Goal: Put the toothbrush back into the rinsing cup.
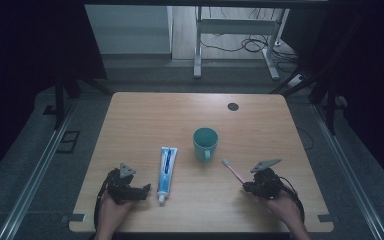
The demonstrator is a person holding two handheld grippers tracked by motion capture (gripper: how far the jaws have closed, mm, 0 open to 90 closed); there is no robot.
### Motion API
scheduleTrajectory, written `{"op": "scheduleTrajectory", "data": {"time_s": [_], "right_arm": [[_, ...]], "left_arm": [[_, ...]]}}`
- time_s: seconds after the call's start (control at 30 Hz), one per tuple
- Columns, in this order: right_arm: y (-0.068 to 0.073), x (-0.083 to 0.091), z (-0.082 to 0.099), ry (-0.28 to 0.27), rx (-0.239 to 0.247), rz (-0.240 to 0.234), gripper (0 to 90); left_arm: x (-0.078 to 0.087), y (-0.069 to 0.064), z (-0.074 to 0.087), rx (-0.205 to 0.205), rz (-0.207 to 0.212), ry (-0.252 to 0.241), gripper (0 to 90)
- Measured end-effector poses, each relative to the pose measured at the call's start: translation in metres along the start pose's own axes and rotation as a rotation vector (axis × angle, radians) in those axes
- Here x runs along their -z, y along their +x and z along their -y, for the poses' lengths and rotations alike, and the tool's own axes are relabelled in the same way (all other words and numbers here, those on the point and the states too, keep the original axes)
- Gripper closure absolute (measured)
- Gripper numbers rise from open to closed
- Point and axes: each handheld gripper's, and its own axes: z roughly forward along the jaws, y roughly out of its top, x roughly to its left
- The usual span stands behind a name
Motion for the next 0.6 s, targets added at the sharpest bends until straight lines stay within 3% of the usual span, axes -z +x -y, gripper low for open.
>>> {"op": "scheduleTrajectory", "data": {"time_s": [0.23, 0.43, 0.6], "right_arm": [[-0.007, 0.01, -0.007, 0.042, -0.001, 0.027, 70.5], [-0.016, 0.006, -0.017, 0.143, -0.023, 0.042, 62.7], [-0.015, -0.001, -0.028, 0.215, -0.017, 0.037, 63.1]], "left_arm": [[0.0, 0.0, 0.0, 0.0, 0.001, -0.001, 0.0], [0.0, 0.0, 0.0, 0.004, 0.001, 0.0, 0.0], [0.0, 0.0, 0.0, 0.003, 0.001, -0.001, 0.2]]}}
